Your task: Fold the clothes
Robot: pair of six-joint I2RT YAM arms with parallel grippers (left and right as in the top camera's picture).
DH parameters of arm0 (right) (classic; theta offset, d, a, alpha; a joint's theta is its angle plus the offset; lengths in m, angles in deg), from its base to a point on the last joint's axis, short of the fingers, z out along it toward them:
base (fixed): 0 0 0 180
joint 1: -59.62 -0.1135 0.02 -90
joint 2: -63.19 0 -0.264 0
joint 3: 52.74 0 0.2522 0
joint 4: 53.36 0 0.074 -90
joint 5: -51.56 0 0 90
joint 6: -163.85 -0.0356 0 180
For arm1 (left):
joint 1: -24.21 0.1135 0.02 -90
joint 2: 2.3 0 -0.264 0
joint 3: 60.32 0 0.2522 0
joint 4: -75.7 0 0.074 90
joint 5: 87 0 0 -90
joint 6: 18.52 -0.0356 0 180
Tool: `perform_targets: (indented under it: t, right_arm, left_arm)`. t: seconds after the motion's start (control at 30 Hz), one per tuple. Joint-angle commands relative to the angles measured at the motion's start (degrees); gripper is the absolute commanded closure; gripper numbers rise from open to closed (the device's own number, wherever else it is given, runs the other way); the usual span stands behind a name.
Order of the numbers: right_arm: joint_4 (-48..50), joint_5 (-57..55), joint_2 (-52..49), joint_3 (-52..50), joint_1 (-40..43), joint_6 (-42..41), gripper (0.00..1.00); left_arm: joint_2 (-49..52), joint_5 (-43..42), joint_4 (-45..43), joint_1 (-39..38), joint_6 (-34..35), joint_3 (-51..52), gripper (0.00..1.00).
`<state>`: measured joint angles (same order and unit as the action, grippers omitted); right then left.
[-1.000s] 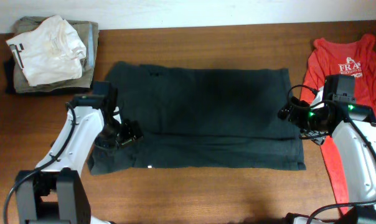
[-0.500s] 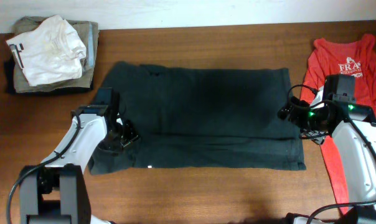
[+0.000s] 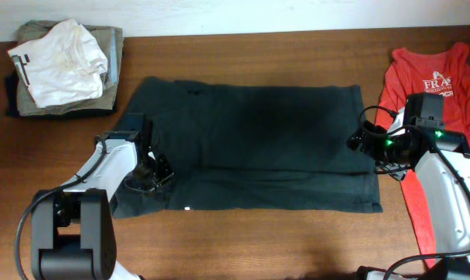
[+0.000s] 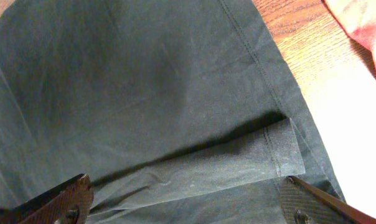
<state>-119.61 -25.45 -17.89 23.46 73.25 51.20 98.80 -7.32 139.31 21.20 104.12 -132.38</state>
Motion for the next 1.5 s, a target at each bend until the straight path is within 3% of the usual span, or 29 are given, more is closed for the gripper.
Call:
perform_targets:
  t: [0.0,0.03,0.27,0.6,1.0,1.07,1.13,1.27,1.3,1.4,1.47]
  right_arm:
    - [-0.3,-1.7,-0.1,0.9,0.3,0.2,0.01]
    - [-0.3,-1.6,-0.1,0.9,0.3,0.2,0.01]
    - [-0.3,-1.6,-0.1,0.9,0.3,0.2,0.01]
    - [-0.3,-1.6,-0.1,0.9,0.3,0.2,0.01]
    - [-0.3,-1.6,-0.1,0.8,0.3,0.2,0.01]
    - [-0.5,-1.6,-0.1,0.9,0.3,0.2,0.01]
    - [-0.7,-1.6,-0.1,0.8,0.3,0.2,0.01]
    - [-1.4,-1.6,-0.1,0.8,0.3,0.2,0.01]
    - [-1.6,-1.6,-0.1,0.8,0.3,0.2,0.01]
    - [-1.8,-1.6,-0.1,0.8,0.3,0.2,0.01]
    - [-1.8,-1.6,-0.1,0.8,0.3,0.2,0.01]
  left_arm:
    - [0.6,-0.4,-0.1,-0.1,0.1,0.3,0.96]
    - [0.6,-0.4,-0.1,-0.1,0.1,0.2,0.99]
    - [0.2,-0.4,-0.2,-0.1,-1.5,-4.0,0.99]
    - [0.2,2.6,-15.9,-0.1,-1.4,-4.9,0.99]
    - [0.2,2.6,-25.2,-2.8,-1.4,-4.8,0.98]
    - [0.2,2.7,-25.4,-3.8,-1.4,-4.8,0.82]
    - [0.2,2.6,-25.4,-4.2,-1.4,-4.8,0.4]
    - [0.0,2.6,-24.6,-4.2,-7.3,-5.9,0.19]
    - [-0.2,2.6,-23.4,-4.1,-8.0,-7.2,0.19]
    - [-1.5,3.9,-17.9,-4.0,-15.0,-16.8,0.05]
    - [-1.5,7.8,-17.5,-4.0,-19.1,-22.7,0.03]
